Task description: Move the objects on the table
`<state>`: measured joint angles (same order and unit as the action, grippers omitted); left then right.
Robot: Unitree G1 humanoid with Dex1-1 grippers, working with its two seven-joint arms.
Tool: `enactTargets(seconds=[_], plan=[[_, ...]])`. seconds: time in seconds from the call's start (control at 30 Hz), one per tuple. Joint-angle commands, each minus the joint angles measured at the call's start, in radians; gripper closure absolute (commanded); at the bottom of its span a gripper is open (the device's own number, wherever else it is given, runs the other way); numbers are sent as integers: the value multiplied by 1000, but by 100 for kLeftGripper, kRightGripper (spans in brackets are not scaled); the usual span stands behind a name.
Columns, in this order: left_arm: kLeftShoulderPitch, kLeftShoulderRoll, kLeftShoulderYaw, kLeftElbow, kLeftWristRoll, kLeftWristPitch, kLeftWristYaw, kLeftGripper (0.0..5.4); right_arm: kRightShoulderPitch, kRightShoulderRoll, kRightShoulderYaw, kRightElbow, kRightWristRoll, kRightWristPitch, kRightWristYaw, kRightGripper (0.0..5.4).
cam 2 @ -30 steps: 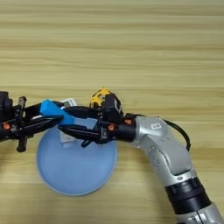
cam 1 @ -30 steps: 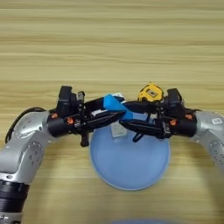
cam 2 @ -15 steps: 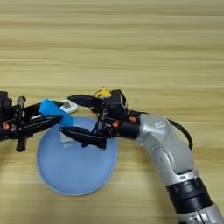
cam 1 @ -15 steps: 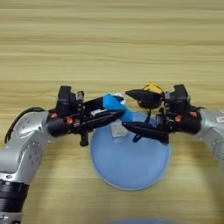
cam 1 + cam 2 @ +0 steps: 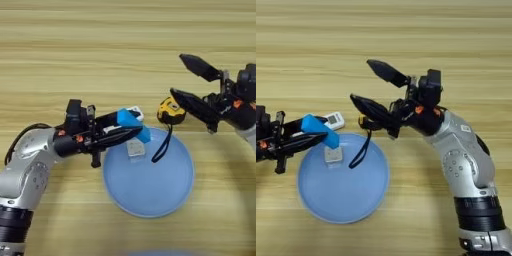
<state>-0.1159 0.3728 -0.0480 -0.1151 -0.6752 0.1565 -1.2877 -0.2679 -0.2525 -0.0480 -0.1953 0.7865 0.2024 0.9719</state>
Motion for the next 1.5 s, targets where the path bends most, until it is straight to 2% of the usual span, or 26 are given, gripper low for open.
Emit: enactTargets(seconds=[0.03, 0.27, 0.37, 0.43, 0.6, 0.9, 0.93, 1.03, 1.1, 1.17, 1.37, 1.5], plan=[[1, 7, -6, -2, 14, -12, -5, 405, -48, 36, -29, 24, -74, -72, -95, 0], [3, 7, -11, 0, 23, -21, -5, 405, -98, 87, -48, 90, -307, -266, -310, 0], [2, 9, -20, 2, 38, -31, -5, 405, -118, 99, -64, 113, -453, -361, -450, 0], [3, 10, -24, 5, 47, -37, -7, 405, -130, 108, -75, 133, -518, -403, -529, 0], [1, 10, -29, 14, 68, -51, -9, 405, -164, 116, -114, 205, -677, -438, -757, 0], [-9, 13, -45, 33, 100, -77, -10, 405, -185, 57, -139, 419, -951, -428, -1092, 0], [-9, 13, -44, 35, 101, -77, -10, 405, -184, 56, -141, 439, -965, -427, -1118, 0], [-13, 15, -48, 43, 113, -85, -8, 405, -183, 67, -155, 479, -947, -421, -1155, 0], [-15, 16, -53, 52, 126, -93, -5, 405, -170, 76, -164, 496, -911, -444, -1152, 0], [-20, 15, -58, 67, 142, -104, -1, 405, -150, 75, -160, 500, -910, -447, -1153, 0], [-38, 10, -87, 131, 211, -150, 1, 405, -105, 80, -143, 523, -841, -507, -1072, 0], [-49, 10, -108, 173, 256, -185, 3, 405, -112, 85, -154, 582, -742, -572, -979, 0]])
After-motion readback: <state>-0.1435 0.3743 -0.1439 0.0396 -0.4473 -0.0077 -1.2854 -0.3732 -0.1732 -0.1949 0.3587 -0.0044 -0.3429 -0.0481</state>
